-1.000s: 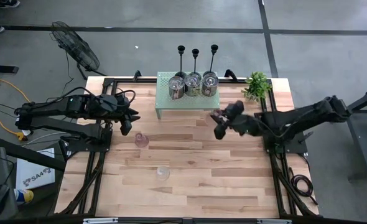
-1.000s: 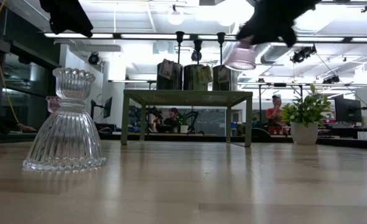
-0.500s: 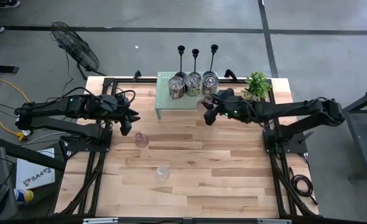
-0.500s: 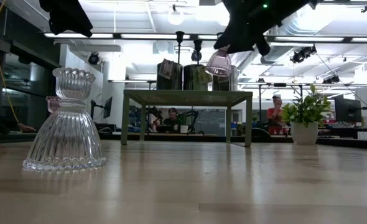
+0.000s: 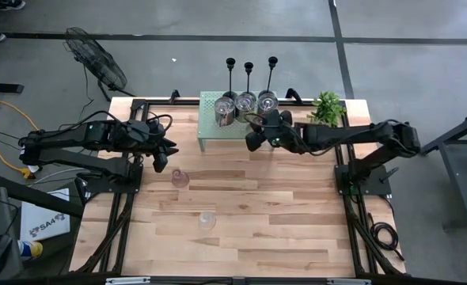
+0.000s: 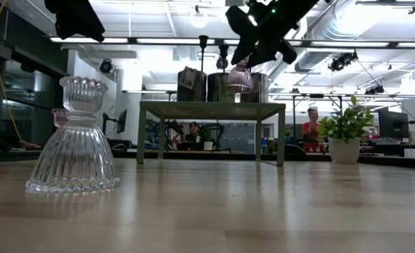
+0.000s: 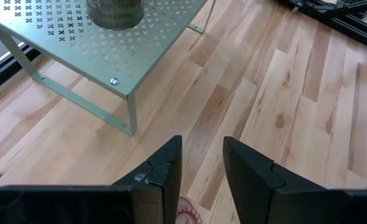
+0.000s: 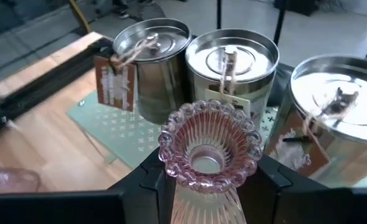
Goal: Pick & Place candle stick holders
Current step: Put the right pink glass candle holder on the shelf
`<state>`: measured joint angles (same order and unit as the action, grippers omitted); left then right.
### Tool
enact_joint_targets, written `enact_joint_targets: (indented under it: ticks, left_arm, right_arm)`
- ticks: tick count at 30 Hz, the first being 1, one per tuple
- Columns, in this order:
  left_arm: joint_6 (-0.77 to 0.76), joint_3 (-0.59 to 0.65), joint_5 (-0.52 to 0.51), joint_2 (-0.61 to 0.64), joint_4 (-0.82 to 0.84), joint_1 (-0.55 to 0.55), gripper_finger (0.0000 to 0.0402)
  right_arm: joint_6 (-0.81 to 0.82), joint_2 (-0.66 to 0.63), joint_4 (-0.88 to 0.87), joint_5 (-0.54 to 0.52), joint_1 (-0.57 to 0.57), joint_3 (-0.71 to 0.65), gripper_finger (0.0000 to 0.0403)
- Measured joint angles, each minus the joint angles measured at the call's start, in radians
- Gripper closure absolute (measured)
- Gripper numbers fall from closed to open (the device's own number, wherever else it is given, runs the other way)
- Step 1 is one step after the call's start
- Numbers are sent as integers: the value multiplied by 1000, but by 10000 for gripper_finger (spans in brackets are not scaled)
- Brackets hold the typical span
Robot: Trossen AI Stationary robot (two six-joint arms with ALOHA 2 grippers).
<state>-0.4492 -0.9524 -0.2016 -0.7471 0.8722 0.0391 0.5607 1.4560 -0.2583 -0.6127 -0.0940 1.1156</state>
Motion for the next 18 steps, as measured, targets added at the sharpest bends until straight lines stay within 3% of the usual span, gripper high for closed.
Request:
enact_joint_targets:
  ticks: [5,18]
  left_arm:
    - [0,0,0,0,0,0,289]
    - [-1,0,-1,0,2,0,289]
  right_arm:
    - [85,25,-11,-37,-6,0,280]
    - [109,62,-22,-67,-41,0,280]
